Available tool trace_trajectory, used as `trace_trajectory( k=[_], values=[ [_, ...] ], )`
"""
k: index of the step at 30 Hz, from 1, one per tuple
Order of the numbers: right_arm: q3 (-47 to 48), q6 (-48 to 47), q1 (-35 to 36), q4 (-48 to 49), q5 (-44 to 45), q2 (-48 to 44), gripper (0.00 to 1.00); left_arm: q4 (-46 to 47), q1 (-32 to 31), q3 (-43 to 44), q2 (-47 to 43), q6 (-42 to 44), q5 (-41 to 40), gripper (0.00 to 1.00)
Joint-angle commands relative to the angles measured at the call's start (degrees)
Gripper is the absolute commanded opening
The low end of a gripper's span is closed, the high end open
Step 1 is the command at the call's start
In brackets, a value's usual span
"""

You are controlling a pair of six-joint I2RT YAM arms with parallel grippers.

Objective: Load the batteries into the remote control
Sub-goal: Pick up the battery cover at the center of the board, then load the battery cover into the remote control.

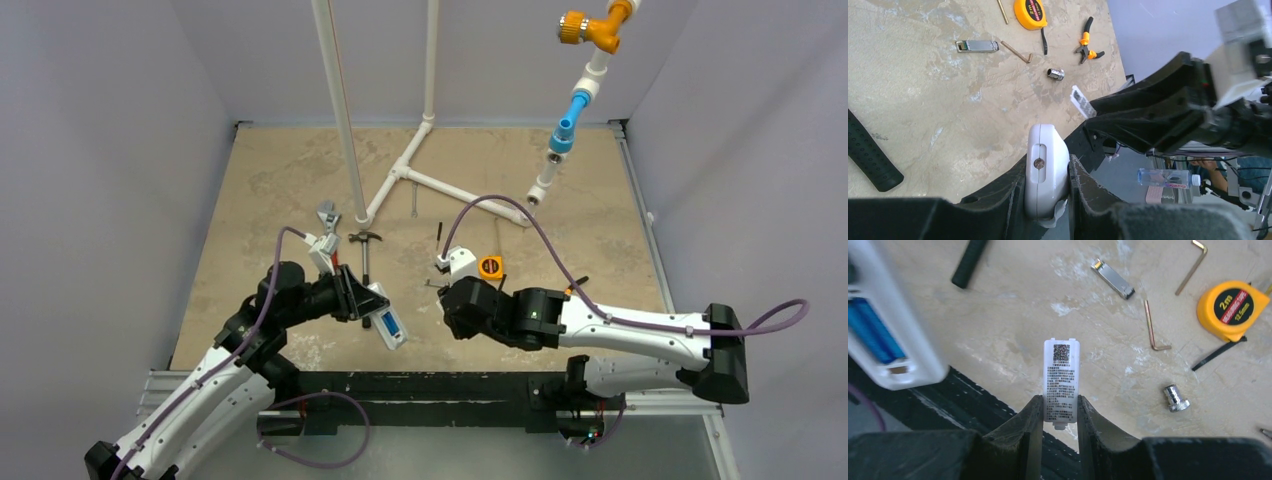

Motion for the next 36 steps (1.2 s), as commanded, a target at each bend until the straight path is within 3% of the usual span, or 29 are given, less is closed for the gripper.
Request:
trace_trajectory(
  k=[1,15,36],
  values=[
    [7.88,-4.63,0.44,-3.83,-2.77,-1.27,0.10,4.83,0.44,-0.27,-0.16,-2.66,-0.80,0.00],
    [19.23,-7.46,5.46,-4.01,-4.45,4.17,0.09,12.97,0.43,-3.81,-0.83,-10.85,0.90,0.00],
    [23.98,-6.31,6.20,-3.06,-3.04,10.49,0.09,16.79,0.38,-5.87,-0.83,-14.75,0.29,0.00]
  ],
)
